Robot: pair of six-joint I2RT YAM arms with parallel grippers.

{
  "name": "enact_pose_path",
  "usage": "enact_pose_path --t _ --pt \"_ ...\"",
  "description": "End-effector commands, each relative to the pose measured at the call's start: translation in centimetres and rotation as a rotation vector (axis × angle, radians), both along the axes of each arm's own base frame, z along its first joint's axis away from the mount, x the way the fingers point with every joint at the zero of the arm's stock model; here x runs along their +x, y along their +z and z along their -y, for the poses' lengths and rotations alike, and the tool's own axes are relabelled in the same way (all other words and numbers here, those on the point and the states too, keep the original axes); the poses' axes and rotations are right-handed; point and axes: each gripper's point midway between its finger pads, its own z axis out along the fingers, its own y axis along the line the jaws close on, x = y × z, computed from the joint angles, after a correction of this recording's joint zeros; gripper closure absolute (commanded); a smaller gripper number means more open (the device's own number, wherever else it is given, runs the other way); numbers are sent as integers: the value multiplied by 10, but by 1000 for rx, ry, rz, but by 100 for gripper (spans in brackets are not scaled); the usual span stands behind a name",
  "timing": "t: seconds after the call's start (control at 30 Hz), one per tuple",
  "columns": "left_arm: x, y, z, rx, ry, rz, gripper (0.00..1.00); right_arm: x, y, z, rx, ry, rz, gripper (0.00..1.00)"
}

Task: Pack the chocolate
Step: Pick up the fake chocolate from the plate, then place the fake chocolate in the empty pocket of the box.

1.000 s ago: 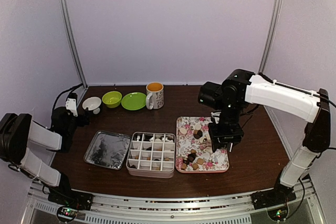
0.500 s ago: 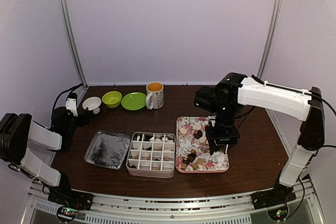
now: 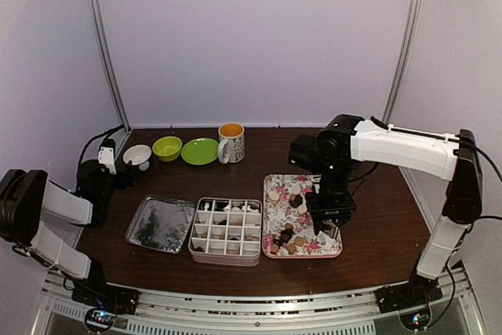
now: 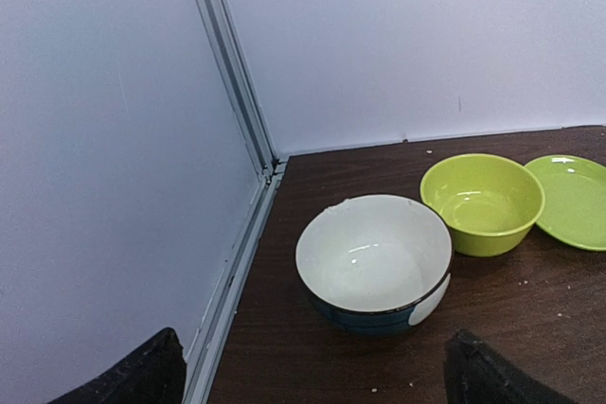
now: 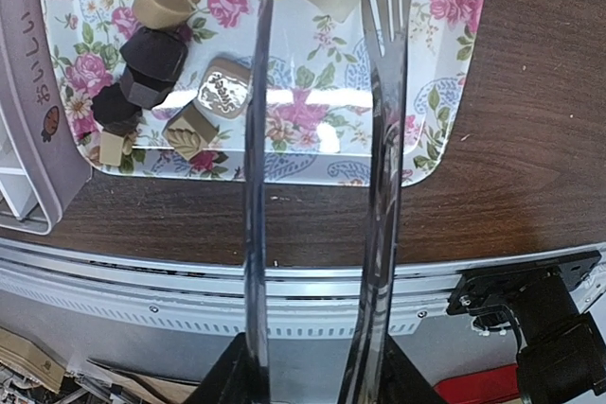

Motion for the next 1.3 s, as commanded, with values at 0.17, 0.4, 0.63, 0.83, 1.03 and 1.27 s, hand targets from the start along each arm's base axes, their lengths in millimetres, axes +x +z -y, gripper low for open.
enact_pose_path --t 0.17,0.4,0.63,0.83,1.03,1.27 --pt "6 21 -3 -5 8 74 2 2 28 -2 28 1 21 66" --pt "6 21 -3 -5 8 74 2 18 72 -36 233 28 142 67" --pt "6 21 -3 -5 8 75 2 6 94 -68 517 29 171 69" --pt "6 21 -3 -5 8 74 2 -21 99 -92 610 129 89 71" --pt "6 21 -3 -5 8 75 2 -40 100 -108 625 202 21 71" --pt "6 21 -3 -5 8 75 2 -58 96 -110 604 258 -43 69"
